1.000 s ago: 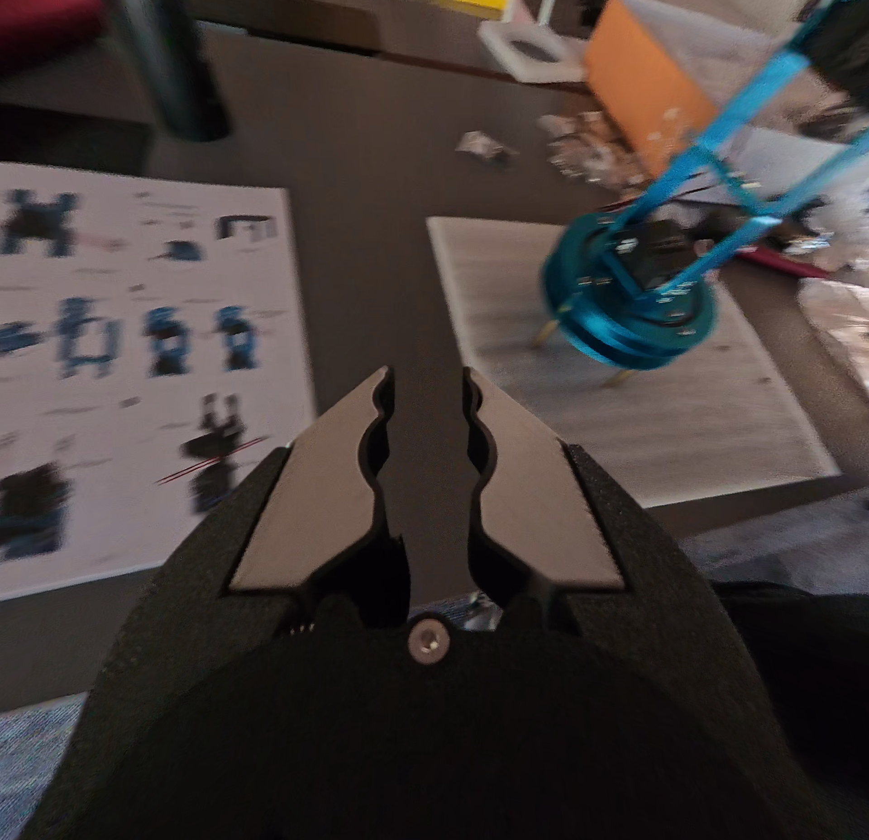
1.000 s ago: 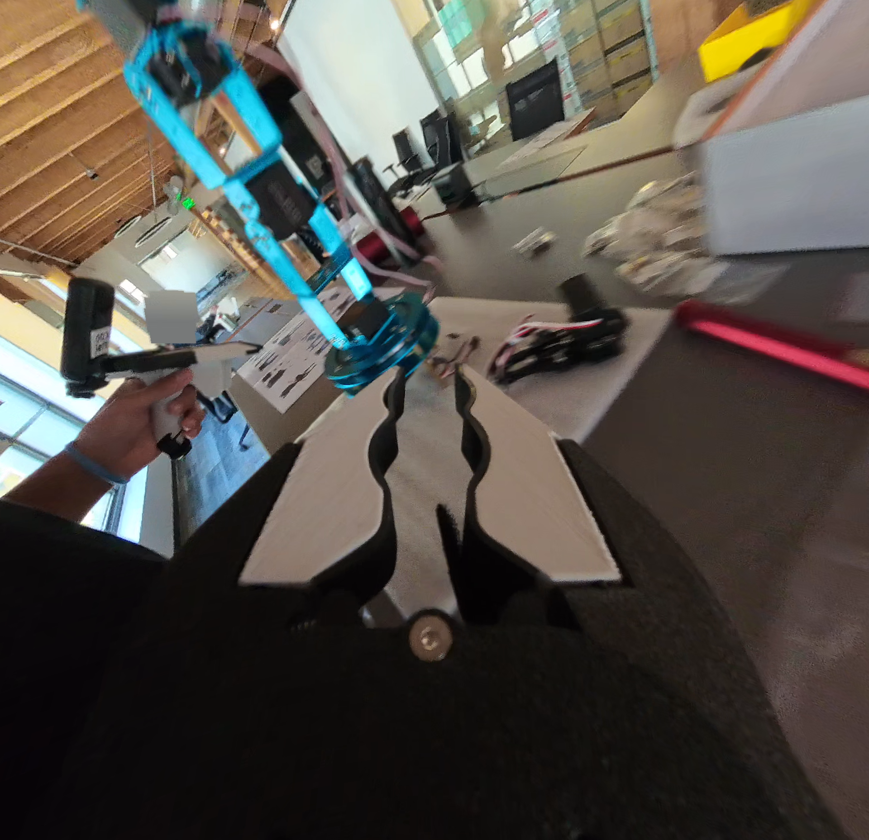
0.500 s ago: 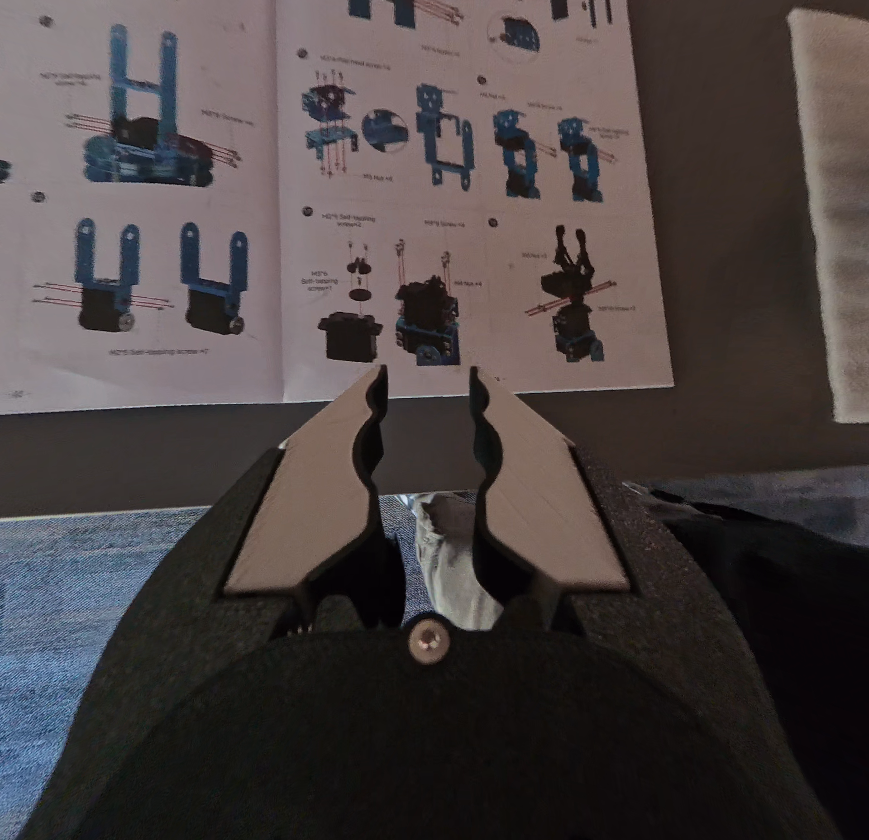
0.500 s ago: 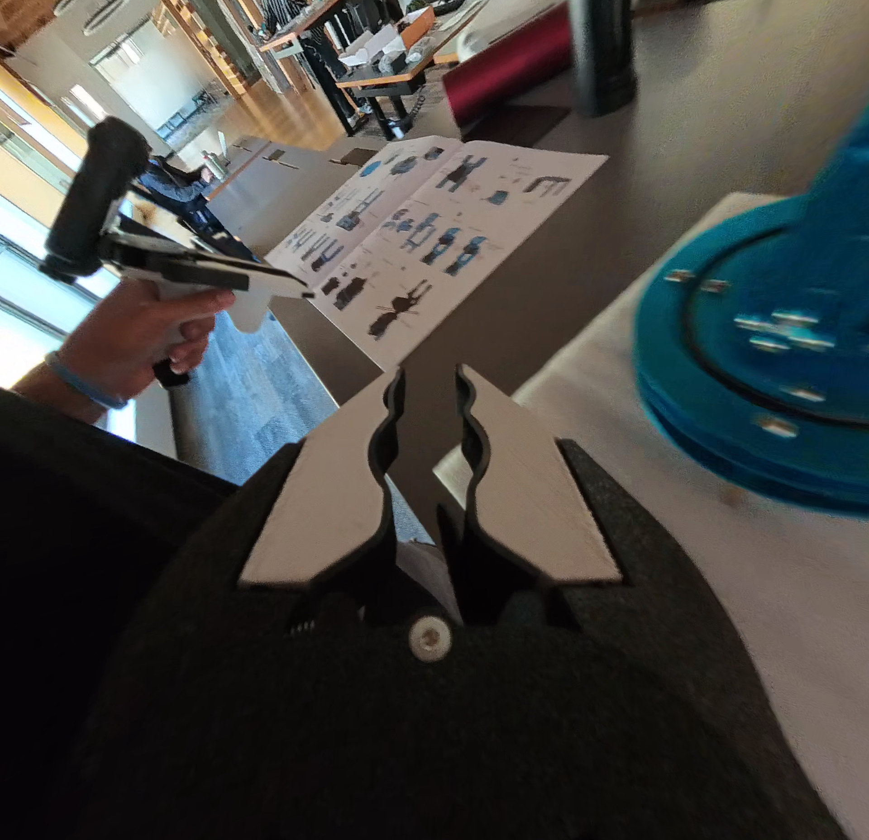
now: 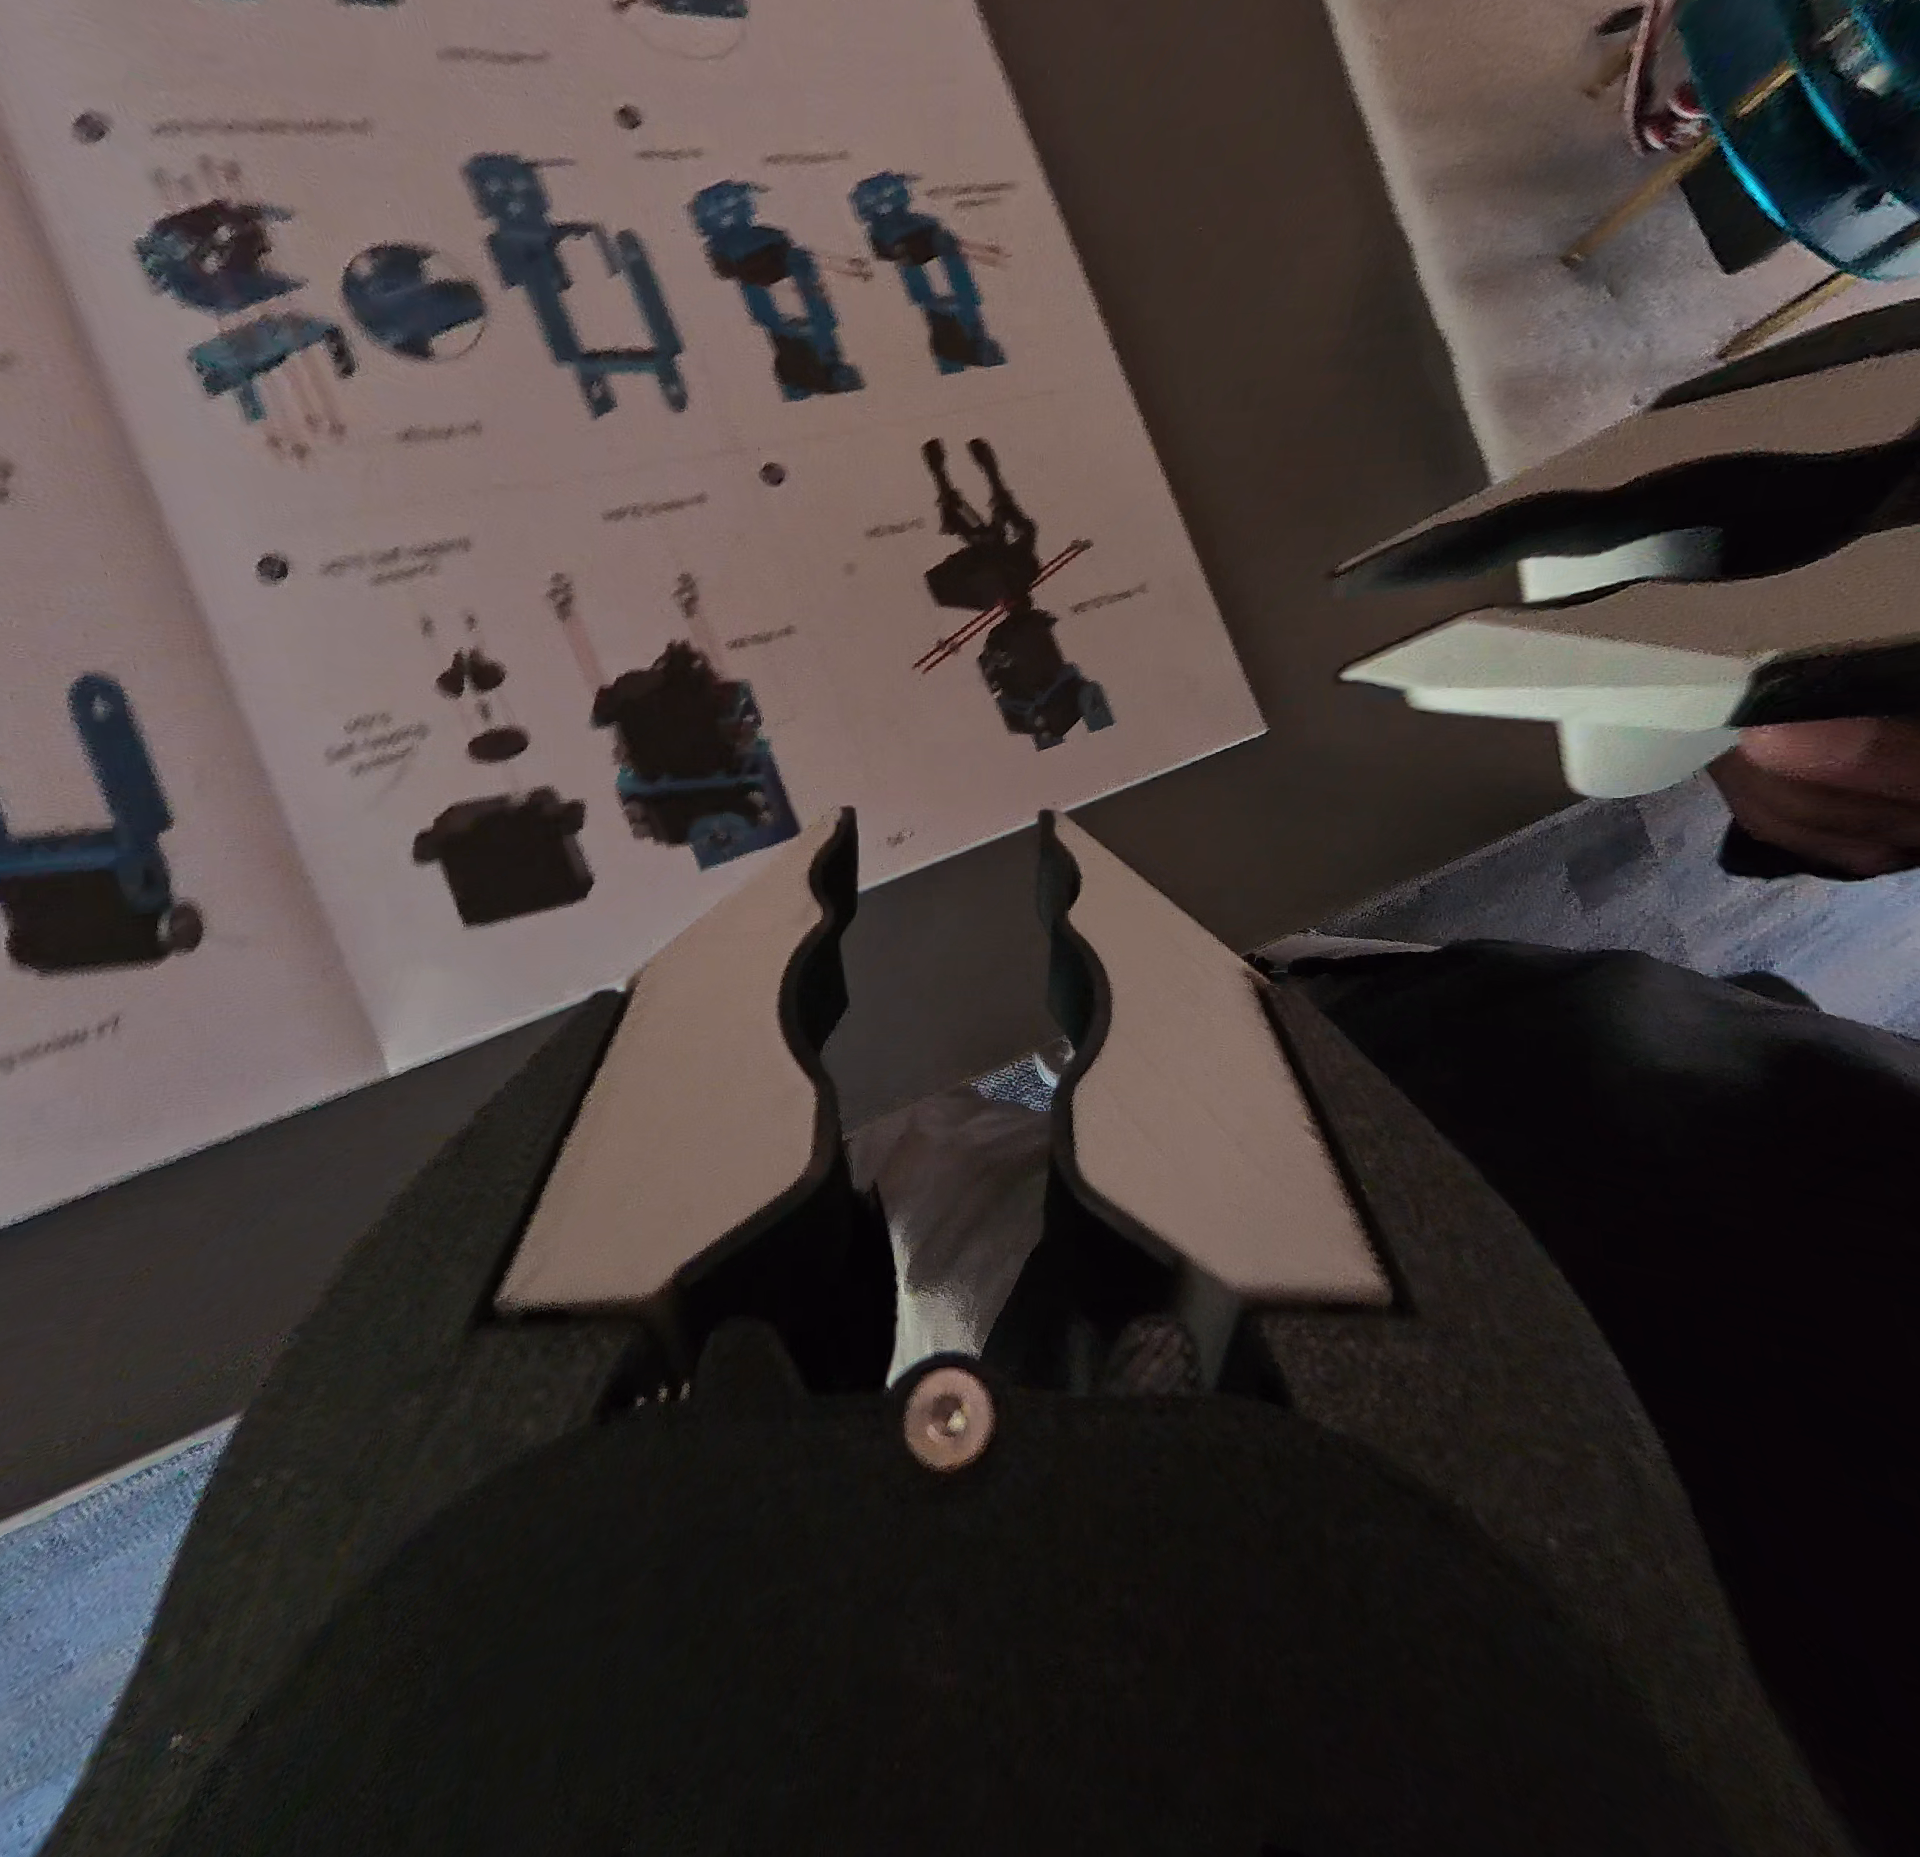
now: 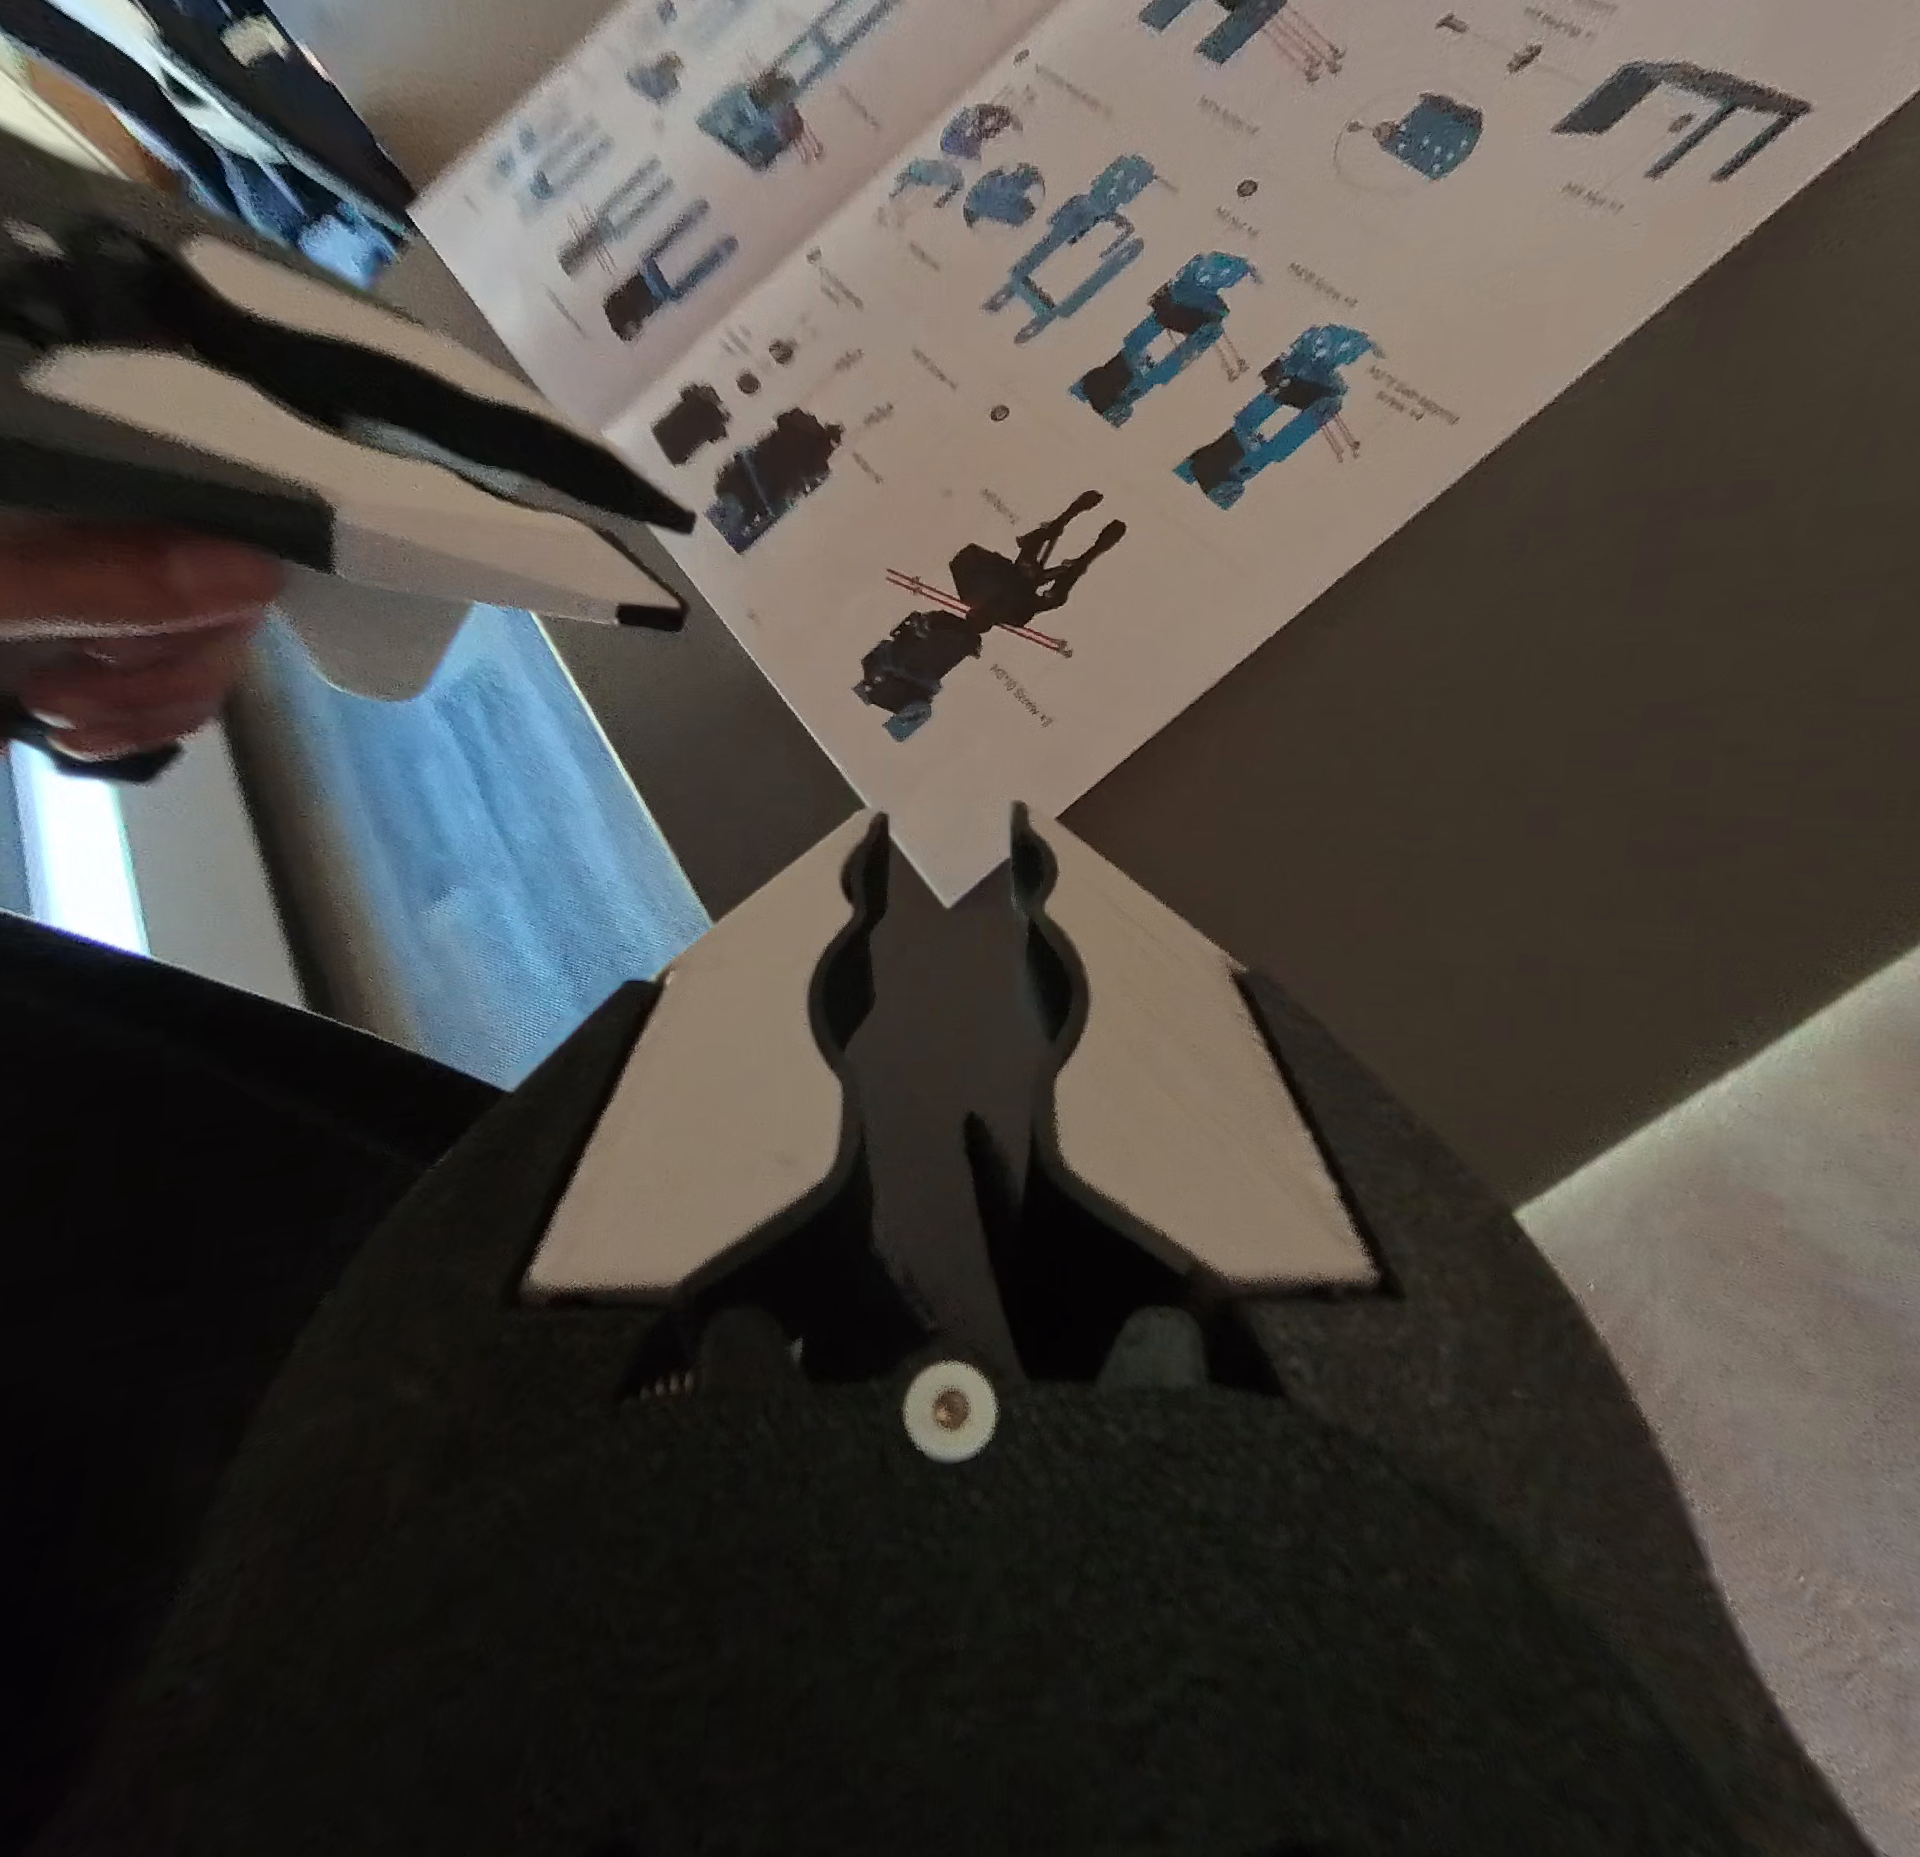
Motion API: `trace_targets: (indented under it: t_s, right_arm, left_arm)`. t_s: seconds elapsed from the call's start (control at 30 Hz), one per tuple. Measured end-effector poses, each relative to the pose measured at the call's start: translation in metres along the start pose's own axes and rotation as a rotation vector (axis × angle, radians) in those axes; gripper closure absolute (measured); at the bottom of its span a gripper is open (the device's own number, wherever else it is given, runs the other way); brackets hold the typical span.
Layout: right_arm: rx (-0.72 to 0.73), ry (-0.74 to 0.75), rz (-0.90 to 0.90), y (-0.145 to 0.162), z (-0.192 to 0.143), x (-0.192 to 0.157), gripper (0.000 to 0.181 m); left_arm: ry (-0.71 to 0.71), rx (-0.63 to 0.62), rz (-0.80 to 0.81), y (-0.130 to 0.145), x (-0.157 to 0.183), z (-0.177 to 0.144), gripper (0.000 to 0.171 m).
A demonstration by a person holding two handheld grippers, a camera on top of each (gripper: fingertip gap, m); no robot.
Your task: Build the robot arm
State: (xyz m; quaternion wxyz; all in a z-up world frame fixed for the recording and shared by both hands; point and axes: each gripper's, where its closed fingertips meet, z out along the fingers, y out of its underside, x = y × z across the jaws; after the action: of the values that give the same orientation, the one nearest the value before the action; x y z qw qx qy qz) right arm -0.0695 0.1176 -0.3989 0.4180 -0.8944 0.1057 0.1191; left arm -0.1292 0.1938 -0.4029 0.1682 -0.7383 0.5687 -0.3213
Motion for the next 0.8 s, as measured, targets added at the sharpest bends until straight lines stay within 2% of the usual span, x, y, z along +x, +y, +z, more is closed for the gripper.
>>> trace_targets:
  t_s: [0.2,0.53,0.67,0.8]
  right_arm:
    - [-0.027,0.027,-0.077,0.004,0.003,-0.008,0.160]
    - [0.077,0.128,0.013,0.006,-0.031,0.025,0.160]
    - [0.171,0.148,0.047,0.004,-0.062,0.037,0.160]
    - [0.261,0.249,0.086,0.017,-0.119,0.074,0.160]
  left_arm:
    - [0.079,-0.002,0.074,-0.018,0.013,0.013,0.138]
    - [0.107,-0.080,0.185,-0.016,0.023,0.032,0.138]
    - [0.085,-0.086,0.234,-0.027,0.024,0.041,0.138]
    - [0.060,-0.042,0.333,-0.061,0.028,0.052,0.138]
